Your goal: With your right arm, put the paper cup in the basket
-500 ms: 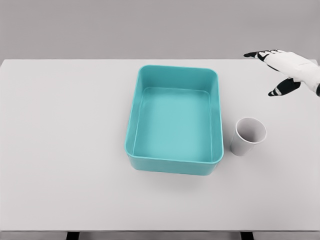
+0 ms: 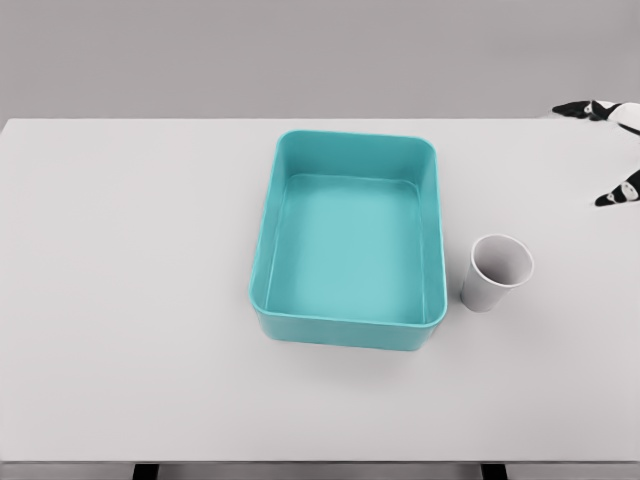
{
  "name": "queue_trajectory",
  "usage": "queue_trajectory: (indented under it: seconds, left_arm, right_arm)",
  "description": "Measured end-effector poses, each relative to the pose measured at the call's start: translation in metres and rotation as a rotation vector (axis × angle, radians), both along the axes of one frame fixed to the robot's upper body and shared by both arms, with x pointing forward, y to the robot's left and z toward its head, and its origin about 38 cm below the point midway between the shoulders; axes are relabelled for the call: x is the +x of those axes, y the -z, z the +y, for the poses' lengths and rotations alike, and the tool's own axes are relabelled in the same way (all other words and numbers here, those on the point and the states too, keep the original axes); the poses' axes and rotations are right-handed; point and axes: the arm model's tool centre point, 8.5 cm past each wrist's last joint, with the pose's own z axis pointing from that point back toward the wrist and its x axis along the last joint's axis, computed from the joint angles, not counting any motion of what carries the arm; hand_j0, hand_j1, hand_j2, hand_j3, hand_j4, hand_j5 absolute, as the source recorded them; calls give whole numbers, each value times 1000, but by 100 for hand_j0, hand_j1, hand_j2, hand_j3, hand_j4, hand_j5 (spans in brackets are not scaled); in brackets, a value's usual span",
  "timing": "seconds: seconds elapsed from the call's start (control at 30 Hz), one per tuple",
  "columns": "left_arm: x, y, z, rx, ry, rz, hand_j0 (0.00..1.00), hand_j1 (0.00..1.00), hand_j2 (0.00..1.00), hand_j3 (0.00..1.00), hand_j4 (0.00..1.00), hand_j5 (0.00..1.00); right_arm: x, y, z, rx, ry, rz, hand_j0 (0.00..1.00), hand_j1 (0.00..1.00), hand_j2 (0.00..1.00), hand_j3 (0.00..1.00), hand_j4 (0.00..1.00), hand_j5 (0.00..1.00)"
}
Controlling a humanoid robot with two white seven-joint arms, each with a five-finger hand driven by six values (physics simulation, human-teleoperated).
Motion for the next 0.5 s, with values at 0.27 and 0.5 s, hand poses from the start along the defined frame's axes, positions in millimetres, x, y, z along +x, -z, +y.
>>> queue_trajectory:
  seconds: [0.27, 0.5]
  left_arm:
    - [0, 0, 0, 0, 0, 0, 100, 100, 100, 100, 100, 100]
    - [0, 0, 0, 0, 0, 0, 100, 100, 100, 100, 100, 100]
  right_arm:
    - [-17, 51, -19, 270, -86, 66, 100, 100, 100, 100, 100, 100]
    - [-41, 91, -14, 300, -161, 102, 100, 100, 100, 100, 100, 100]
